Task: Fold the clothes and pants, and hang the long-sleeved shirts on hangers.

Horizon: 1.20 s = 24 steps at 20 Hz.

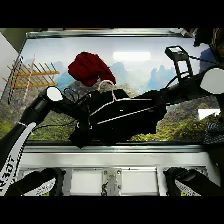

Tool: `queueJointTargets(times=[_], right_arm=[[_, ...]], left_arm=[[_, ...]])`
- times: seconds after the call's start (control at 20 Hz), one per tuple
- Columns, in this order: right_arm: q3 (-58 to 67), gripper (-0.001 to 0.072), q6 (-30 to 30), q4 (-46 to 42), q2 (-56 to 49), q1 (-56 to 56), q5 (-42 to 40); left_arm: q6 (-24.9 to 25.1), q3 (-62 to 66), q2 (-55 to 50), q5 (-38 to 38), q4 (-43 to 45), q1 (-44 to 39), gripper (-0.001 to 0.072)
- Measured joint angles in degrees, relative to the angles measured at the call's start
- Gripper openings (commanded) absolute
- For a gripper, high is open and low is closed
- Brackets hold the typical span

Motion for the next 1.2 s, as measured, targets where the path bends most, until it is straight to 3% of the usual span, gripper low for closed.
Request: queueJointTargets(times=[0.65, 1.2], right_arm=[[6.54, 0.0016, -0.59, 0.04, -8.37, 19.41, -11.19], [6.97, 0.0020, -0.39, 0.48, -9.92, 23.65, -14.58]], left_arm=[[2.58, 0.07, -0.02, 0.98, -2.84, 3.23, 0.0015], [3.17, 0.07, -0.02, 0.96, -3.19, 3.54, 0.0015]])
